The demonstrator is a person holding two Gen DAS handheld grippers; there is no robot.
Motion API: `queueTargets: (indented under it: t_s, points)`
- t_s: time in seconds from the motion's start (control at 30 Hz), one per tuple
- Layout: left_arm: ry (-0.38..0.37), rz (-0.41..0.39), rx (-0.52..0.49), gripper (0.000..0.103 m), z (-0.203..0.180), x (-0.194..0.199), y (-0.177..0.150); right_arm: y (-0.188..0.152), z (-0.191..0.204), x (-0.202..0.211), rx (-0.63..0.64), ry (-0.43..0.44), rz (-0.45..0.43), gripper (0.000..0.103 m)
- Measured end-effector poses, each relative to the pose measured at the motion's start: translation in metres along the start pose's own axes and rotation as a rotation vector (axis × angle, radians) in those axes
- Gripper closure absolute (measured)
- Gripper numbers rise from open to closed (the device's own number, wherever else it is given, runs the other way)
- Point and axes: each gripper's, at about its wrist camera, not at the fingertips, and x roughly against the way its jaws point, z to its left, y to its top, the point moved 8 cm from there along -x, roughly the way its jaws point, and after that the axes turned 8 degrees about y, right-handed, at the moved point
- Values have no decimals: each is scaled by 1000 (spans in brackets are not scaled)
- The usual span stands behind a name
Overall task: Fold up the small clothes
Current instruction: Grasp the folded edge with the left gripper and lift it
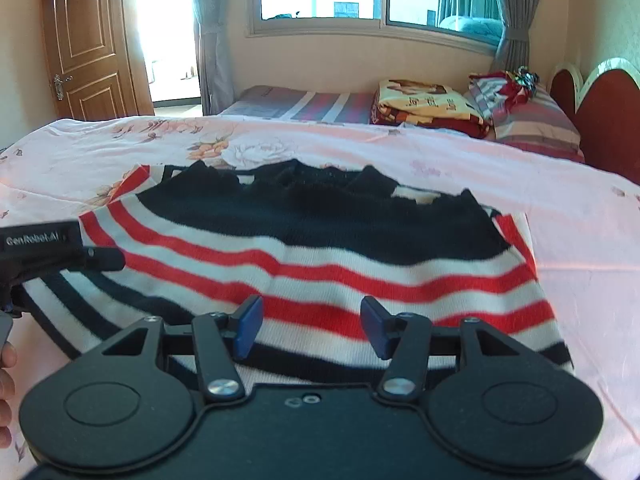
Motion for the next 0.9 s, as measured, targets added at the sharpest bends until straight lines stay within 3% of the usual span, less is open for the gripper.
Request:
queueTargets:
  t_s: [0.07,0.13,0.23,0.43,0.63,0.8,0.9]
  points:
    - [5,-8,30,49,4,-3,3,-1,1,-5,29,-17,2,50]
    - [-1,-6,58,61,5,-5,5,-15,2,-21,45,-28,78,51]
    - [-30,1,68,77,3,-4,6,-19,5,-25,72,-32,68,49]
    - [-80,-85,-9,83,-22,20,16,-18,1,-24,59,-6,66,48]
    - [-249,-162,-215,83,-98,56,18,-14,-15,-5,-62,48,12,49]
    - [-421,-87,-414,84,-177,68,-25,-14,-56,32,-173,16,-50,49]
    - [-458,16,-527,83,-207,61,-71,-24,-85,50,-220,-21,-45,49]
